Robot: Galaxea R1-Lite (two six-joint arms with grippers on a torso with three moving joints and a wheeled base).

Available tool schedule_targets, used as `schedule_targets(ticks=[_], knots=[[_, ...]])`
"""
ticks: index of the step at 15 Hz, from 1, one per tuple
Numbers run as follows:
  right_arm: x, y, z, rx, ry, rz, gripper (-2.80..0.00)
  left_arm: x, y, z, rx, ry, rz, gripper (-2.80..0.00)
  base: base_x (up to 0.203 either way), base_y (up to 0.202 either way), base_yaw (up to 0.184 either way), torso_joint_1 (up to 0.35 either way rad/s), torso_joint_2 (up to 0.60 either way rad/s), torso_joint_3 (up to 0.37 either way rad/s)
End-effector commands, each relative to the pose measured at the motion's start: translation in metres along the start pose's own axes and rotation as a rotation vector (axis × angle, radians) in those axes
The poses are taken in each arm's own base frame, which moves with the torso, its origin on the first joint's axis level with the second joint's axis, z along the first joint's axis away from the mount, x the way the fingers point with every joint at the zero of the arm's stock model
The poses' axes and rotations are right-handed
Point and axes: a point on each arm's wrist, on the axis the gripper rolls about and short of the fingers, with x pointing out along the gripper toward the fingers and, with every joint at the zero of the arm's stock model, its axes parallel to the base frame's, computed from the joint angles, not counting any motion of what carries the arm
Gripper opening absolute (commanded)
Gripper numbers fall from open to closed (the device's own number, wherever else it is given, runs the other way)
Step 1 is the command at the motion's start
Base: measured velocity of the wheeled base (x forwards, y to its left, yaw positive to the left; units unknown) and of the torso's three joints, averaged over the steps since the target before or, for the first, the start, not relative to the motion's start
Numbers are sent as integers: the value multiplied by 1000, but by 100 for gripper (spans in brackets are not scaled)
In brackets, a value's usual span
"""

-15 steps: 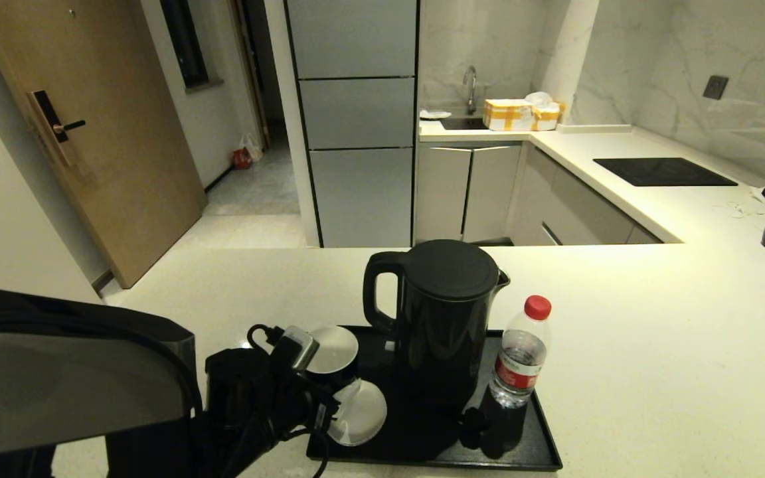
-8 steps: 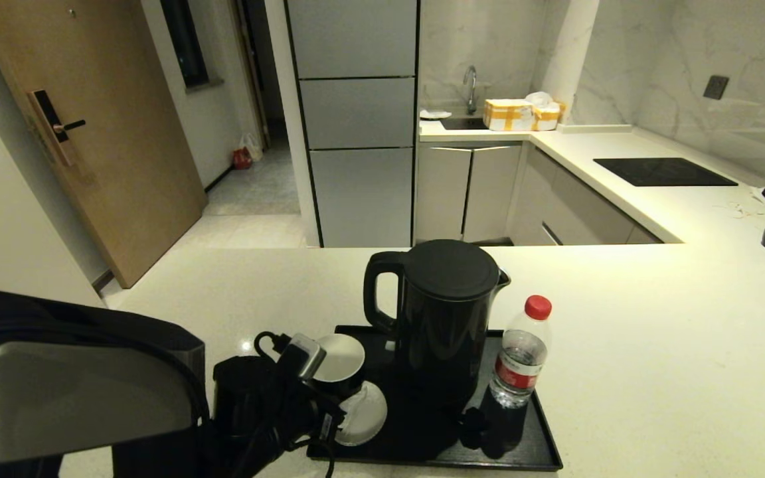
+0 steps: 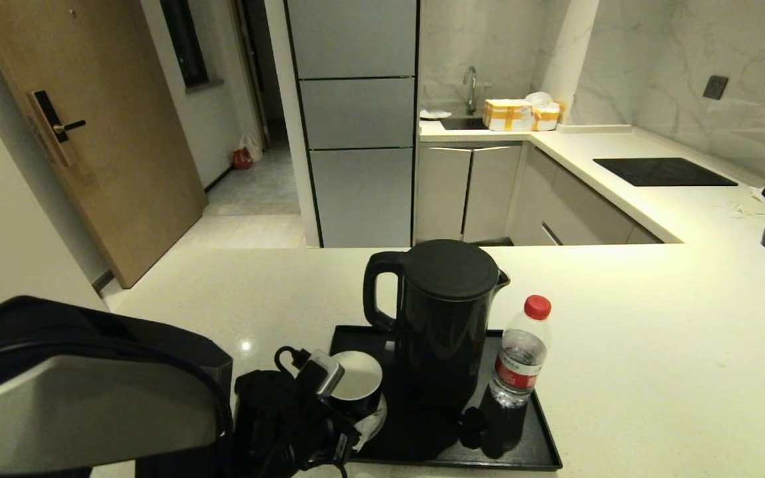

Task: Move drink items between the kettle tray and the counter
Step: Return the tea cup to its original position

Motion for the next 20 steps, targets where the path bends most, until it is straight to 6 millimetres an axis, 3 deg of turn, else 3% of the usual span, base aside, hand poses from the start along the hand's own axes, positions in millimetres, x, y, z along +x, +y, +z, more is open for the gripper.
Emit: schedule_targets(ticks=[1, 9, 10, 20], knots=[[0, 0, 0, -1, 1, 1, -280, 4, -1, -3, 2, 1, -3, -280, 0, 0, 0, 0, 0, 0], [0, 0, 0, -1, 3, 1, -280, 2, -4, -7, 7, 22, -14, -280, 0, 0, 0, 0, 0, 0], [0, 0, 0, 0, 2, 1, -280, 2, -4, -7, 7, 22, -14, 0, 0, 0, 0, 0, 0, 0], [0, 0, 0, 1, 1, 1, -280, -6, -10, -9, 14, 41, -30, 0, 0, 0, 0, 0, 0, 0]])
